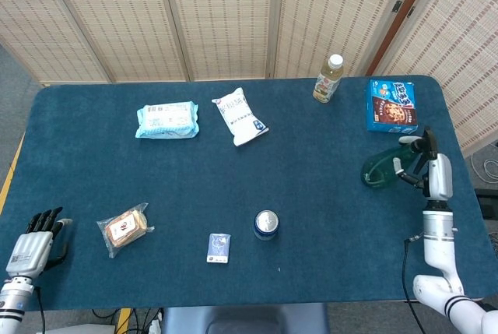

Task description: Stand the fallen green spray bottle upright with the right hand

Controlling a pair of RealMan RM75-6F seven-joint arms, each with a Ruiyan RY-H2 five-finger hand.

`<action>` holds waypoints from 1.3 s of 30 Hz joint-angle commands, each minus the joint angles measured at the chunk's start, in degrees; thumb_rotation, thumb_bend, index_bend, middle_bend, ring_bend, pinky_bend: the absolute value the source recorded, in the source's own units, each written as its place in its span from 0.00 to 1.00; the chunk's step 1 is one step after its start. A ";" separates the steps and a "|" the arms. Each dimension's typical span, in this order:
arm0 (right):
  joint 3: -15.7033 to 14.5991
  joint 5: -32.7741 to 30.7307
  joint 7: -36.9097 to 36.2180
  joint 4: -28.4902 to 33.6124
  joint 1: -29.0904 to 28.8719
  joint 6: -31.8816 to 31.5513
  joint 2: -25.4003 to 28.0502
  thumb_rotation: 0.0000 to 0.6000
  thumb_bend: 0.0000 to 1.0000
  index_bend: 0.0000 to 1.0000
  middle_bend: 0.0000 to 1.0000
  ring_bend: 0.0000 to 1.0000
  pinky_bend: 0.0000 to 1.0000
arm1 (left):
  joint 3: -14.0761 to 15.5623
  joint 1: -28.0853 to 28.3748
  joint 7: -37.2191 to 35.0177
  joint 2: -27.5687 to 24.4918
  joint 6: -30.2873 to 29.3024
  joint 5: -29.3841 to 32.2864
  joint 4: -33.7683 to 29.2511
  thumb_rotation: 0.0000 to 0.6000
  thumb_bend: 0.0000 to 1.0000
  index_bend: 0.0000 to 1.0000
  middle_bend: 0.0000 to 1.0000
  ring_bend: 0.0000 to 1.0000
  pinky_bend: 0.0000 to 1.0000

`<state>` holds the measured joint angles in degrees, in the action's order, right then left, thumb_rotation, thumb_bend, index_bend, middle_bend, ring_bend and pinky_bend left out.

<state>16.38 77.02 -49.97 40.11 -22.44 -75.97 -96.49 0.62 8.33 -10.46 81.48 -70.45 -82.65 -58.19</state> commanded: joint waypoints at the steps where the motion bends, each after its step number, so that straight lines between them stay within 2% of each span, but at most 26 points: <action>1: 0.05 -0.05 -0.01 0.24 0.12 -0.03 0.25 1.00 0.19 0.40 0.43 0.34 0.37 | 0.02 0.02 0.08 0.03 0.09 0.03 0.00 1.00 0.50 0.22 0.07 0.00 0.00; 15: 0.13 0.16 0.25 1.61 0.21 -0.21 1.74 1.00 0.17 0.35 0.35 0.29 0.31 | 0.02 -0.19 0.43 -0.15 -0.22 0.13 -0.45 1.00 0.50 0.22 0.07 0.00 0.00; 26: 0.15 0.11 -0.05 1.94 0.44 -0.42 2.04 1.00 0.16 0.30 0.33 0.28 0.31 | 0.07 -0.26 0.21 0.00 -0.08 0.19 -0.13 1.00 0.50 0.22 0.07 0.00 0.00; 39: 0.16 -0.48 -2.87 -1.73 0.38 0.95 0.20 1.00 0.13 0.23 0.30 0.26 0.30 | 0.09 -0.17 0.51 0.30 0.37 0.33 0.19 1.00 0.50 0.22 0.07 0.00 0.00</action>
<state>16.57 76.60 -52.51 38.79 -21.97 -75.26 -95.97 0.71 8.17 -9.96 81.78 -70.08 -82.32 -58.01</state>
